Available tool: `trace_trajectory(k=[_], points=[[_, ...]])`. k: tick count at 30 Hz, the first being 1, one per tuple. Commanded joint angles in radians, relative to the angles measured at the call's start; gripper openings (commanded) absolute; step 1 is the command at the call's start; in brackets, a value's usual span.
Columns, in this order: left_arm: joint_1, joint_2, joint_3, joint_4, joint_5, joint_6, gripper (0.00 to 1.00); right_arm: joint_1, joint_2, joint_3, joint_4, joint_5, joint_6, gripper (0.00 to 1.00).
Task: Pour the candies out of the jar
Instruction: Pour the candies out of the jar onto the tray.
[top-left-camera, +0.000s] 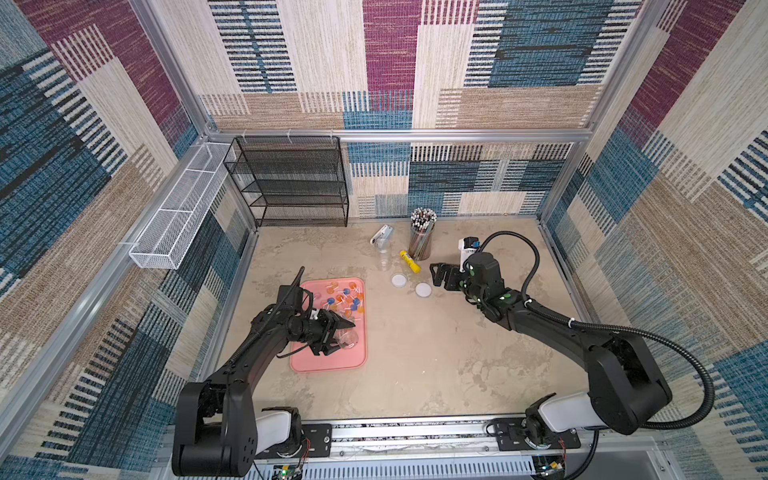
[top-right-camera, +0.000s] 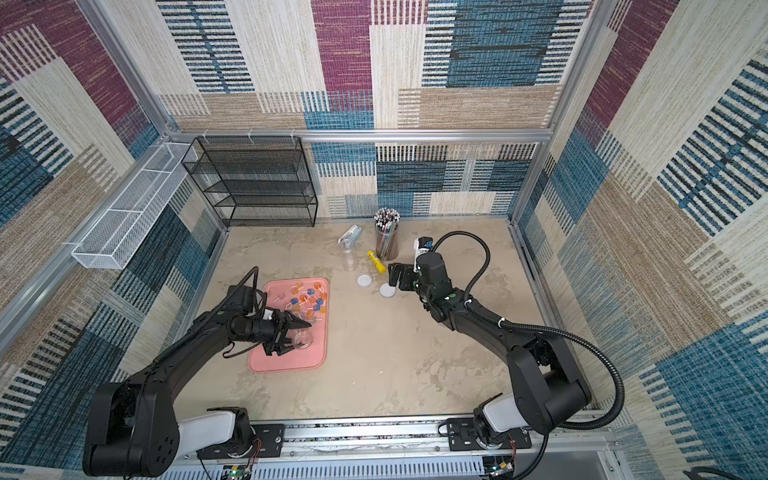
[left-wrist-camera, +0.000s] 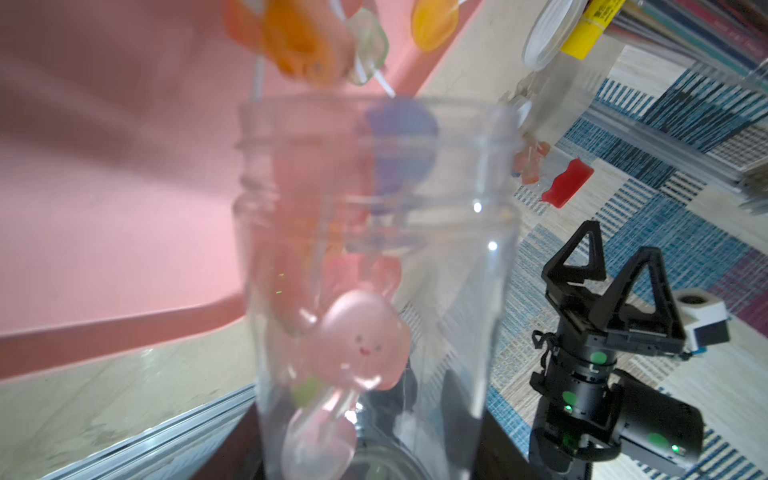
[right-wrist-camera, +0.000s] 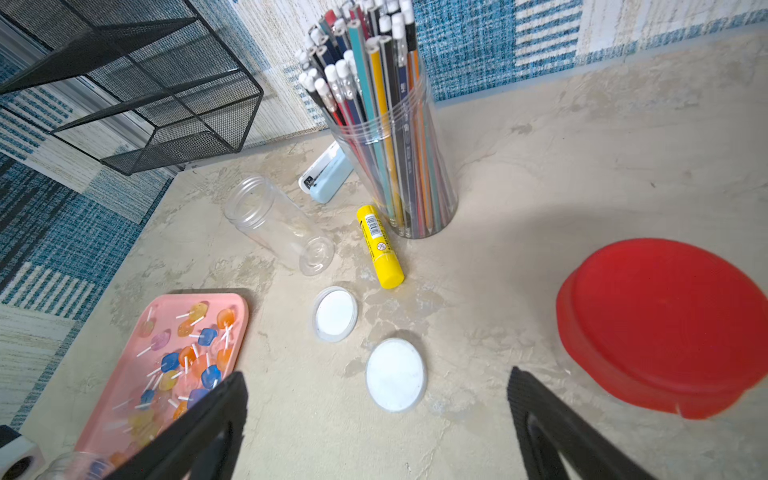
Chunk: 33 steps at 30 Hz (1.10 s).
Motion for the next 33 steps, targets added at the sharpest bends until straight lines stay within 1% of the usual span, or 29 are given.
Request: trace_trajectory(k=[1, 4, 7, 11, 16, 20, 22, 24, 26, 30, 33], points=[[0.006, -0.007, -0.045, 0.195, 0.089, -0.158, 0.0, 0.0, -0.009, -0.003, 0.034, 0.014, 0.006, 1.0], [0.009, -0.011, -0.048, 0.239, 0.107, -0.196, 0.0, 0.0, -0.021, -0.006, 0.035, 0.022, 0.004, 0.99], [0.012, -0.011, -0.03, 0.228, 0.107, -0.193, 0.0, 0.0, -0.026, -0.005, 0.035, 0.02, 0.003, 0.99], [0.012, -0.018, -0.027, 0.252, 0.123, -0.243, 0.0, 0.0, -0.026, 0.0, 0.025, 0.02, 0.003, 1.0], [0.013, -0.066, 0.0, 0.192, 0.08, -0.26, 0.0, 0.0, -0.034, -0.003, 0.02, 0.025, 0.011, 1.0], [0.013, -0.05, -0.026, 0.281, 0.09, -0.305, 0.0, 0.001, -0.028, 0.007, 0.015, 0.019, 0.014, 0.99], [0.013, -0.049, -0.028, 0.299, 0.09, -0.31, 0.0, 0.0, -0.024, 0.016, 0.004, 0.017, 0.012, 0.99], [0.015, -0.048, -0.017, 0.303, 0.092, -0.281, 0.0, 0.0, -0.026, 0.02, 0.0, 0.013, 0.013, 1.0], [0.018, -0.044, 0.007, 0.29, 0.103, -0.218, 0.0, 0.0, -0.027, 0.023, -0.002, 0.002, 0.013, 1.0], [0.027, -0.046, 0.102, 0.175, 0.103, -0.022, 0.0, 0.0, -0.025, 0.047, -0.022, -0.023, 0.006, 1.0], [0.041, -0.053, 0.118, 0.203, 0.109, -0.006, 0.0, -0.003, -0.028, 0.06, -0.032, -0.037, 0.002, 1.0]])
